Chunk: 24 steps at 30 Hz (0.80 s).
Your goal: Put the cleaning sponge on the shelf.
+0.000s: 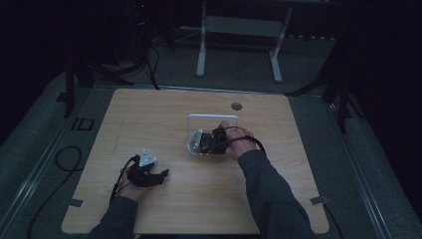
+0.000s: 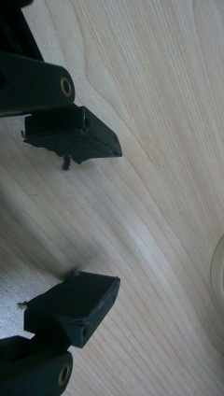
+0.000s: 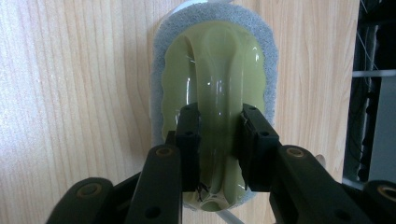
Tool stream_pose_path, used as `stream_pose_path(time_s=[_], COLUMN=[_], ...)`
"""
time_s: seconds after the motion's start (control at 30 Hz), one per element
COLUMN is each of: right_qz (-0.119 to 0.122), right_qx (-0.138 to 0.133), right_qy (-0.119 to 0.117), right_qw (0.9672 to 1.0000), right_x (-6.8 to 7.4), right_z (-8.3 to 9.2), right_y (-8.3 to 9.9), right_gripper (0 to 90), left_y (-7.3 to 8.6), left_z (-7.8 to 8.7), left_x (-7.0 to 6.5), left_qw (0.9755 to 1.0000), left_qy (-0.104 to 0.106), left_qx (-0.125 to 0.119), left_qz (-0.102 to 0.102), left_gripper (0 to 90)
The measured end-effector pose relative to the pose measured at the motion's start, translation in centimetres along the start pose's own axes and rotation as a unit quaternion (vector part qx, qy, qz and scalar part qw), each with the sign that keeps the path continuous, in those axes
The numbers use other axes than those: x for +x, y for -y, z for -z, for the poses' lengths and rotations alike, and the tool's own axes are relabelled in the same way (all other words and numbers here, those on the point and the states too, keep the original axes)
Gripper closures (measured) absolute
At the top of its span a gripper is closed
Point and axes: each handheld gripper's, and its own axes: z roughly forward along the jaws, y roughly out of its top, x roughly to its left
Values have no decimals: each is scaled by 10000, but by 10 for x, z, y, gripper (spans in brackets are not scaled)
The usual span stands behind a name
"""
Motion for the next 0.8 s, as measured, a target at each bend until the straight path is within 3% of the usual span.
stream_pose_path(time_s=[0.8], right_qz=[-2], right_qx=[79], right_qy=[-63], right_qw=[9999], right_x=[-1], right_z=[-11], right_y=[-3], right_gripper=[717], left_y=[0], left_z=[0], left_x=[0], left_qw=[10000], left_qy=[-5], left_qx=[-2], left_qz=[-3], left_gripper=[323])
